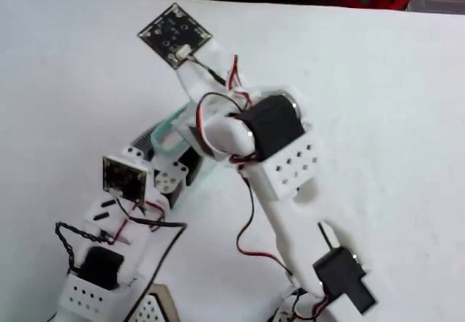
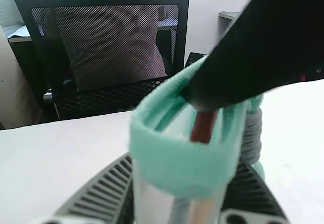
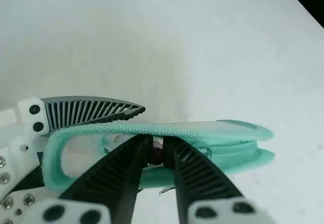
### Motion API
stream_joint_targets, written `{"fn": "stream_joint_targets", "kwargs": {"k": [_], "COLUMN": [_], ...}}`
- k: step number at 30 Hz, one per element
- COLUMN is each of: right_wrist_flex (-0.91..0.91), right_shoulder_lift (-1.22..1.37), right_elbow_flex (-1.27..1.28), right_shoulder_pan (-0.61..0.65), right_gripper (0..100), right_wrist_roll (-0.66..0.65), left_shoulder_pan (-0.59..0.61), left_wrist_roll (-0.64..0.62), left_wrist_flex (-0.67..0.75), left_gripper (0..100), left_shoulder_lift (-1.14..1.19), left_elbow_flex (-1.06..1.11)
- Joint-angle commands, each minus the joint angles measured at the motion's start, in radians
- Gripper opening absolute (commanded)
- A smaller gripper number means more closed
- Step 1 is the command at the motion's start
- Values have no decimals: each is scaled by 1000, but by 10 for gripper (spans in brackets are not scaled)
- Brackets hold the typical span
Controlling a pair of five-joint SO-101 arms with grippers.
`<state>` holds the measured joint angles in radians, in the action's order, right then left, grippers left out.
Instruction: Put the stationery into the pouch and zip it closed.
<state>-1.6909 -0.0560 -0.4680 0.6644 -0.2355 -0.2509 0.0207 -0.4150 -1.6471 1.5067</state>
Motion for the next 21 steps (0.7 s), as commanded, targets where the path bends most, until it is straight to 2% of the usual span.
{"fn": "stream_joint_targets", "kwargs": {"k": [1, 3, 7, 14, 19, 21], "right_wrist_flex": [7, 8, 13, -27, -28, -28], "right_shoulder_lift": [99, 166, 262, 188, 88, 50], "right_elbow_flex": [-9, -8, -48, -216, -124, -129], "right_shoulder_pan": [4, 8, -24, -4, 56, 76], "right_gripper": [18, 18, 18, 33, 287, 307], "right_wrist_roll": [25, 26, 34, 26, 31, 28], "left_shoulder_pan": [22, 22, 27, 28, 30, 30], "left_wrist_roll": [-43, -80, -69, -69, -69, -69], "left_wrist_flex": [28, 20, 20, 26, 26, 26], "left_gripper": [226, 250, 255, 255, 255, 255], "left_shoulder_lift": [-8, -8, -8, -8, -8, -8], "left_elbow_flex": [-11, -12, -12, -6, -6, -6]}}
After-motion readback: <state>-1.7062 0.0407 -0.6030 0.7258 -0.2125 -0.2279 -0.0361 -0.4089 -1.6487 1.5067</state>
